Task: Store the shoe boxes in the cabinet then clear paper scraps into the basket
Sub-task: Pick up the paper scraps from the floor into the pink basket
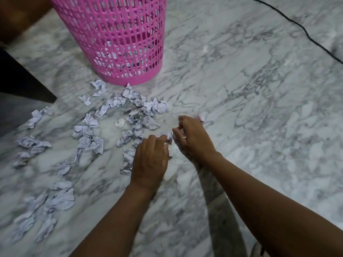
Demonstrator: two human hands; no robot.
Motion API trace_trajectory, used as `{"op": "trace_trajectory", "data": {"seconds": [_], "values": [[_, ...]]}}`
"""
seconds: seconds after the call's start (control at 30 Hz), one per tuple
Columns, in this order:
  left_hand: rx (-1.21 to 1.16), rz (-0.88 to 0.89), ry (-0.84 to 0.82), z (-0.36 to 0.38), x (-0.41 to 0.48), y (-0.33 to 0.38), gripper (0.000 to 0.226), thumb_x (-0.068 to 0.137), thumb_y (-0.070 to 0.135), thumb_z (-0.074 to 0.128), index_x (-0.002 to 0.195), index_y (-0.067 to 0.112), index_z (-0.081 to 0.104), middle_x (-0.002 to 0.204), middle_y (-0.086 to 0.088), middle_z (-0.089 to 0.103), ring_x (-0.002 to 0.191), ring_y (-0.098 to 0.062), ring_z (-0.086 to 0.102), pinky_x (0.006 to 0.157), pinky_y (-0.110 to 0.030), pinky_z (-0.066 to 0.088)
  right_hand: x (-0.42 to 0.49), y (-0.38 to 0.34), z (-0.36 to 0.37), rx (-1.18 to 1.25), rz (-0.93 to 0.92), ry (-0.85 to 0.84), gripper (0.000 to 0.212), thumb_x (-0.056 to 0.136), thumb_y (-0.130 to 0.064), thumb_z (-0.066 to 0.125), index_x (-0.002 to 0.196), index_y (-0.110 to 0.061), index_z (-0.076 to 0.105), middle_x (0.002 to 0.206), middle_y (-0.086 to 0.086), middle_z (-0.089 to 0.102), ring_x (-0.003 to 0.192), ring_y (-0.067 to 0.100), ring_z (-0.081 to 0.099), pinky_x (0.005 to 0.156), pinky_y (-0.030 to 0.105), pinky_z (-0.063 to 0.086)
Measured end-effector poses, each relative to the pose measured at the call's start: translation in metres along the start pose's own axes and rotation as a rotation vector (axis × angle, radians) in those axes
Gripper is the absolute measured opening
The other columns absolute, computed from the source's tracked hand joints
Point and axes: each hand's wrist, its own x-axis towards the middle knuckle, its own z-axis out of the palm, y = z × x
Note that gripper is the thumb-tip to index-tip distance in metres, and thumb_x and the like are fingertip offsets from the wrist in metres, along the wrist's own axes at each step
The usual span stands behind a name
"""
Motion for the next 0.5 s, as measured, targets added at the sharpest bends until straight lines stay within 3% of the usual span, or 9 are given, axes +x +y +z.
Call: {"op": "trace_trajectory", "data": {"seconds": [0.1,0.23,0.37,0.43,0.5], "values": [[0.015,-0.086,0.0,-0.009,-0.007,-0.013,0.027,0.097,0.018,0.042,0.111,0.005,0.06,0.091,-0.014,0.054,0.08,-0.032,0.051,0.072,-0.044,0.046,-0.001,-0.001,0.005,-0.027,-0.074,-0.002,0.021,0.091,-0.021,0.064,0.108,-0.009,0.066,0.103,0.01,0.063,0.093,0.028,0.057,0.085,0.038,0.045],[-0.044,-0.206,0.019,-0.017,-0.015,-0.023,0.019,0.097,0.015,0.045,0.104,0.004,0.058,0.096,-0.015,0.052,0.086,-0.032,0.049,0.076,-0.045,0.047,-0.005,-0.011,0.005,0.03,-0.03,-0.049,0.019,0.091,-0.013,0.063,0.108,-0.011,0.07,0.094,0.01,0.057,0.082,0.026,0.058,0.069,0.024,0.04],[-0.063,-0.296,-0.026,-0.019,-0.024,-0.028,0.02,0.096,0.011,0.041,0.106,0.003,0.055,0.104,-0.019,0.047,0.091,-0.035,0.047,0.078,-0.045,0.047,0.0,-0.028,-0.002,0.219,0.149,0.077,0.021,0.092,-0.008,0.063,0.111,-0.012,0.069,0.095,0.005,0.055,0.078,0.007,0.052,0.071,0.019,0.045],[-0.013,-0.296,-0.072,-0.021,-0.028,-0.031,0.025,0.09,0.006,0.04,0.111,0.001,0.054,0.105,-0.021,0.046,0.093,-0.036,0.047,0.08,-0.043,0.045,0.003,-0.045,-0.005,0.239,0.131,0.199,0.018,0.09,-0.007,0.065,0.107,-0.01,0.071,0.09,0.001,0.056,0.076,0.0,0.046,0.071,0.008,0.04],[0.036,-0.276,-0.148,-0.023,-0.031,-0.034,0.032,0.089,0.006,0.037,0.115,0.0,0.054,0.106,-0.022,0.046,0.096,-0.038,0.046,0.085,-0.043,0.042,0.004,-0.063,-0.004,0.231,0.052,0.216,0.016,0.089,-0.009,0.065,0.104,-0.009,0.071,0.086,-0.001,0.057,0.076,0.003,0.047,0.073,0.007,0.035]]}}
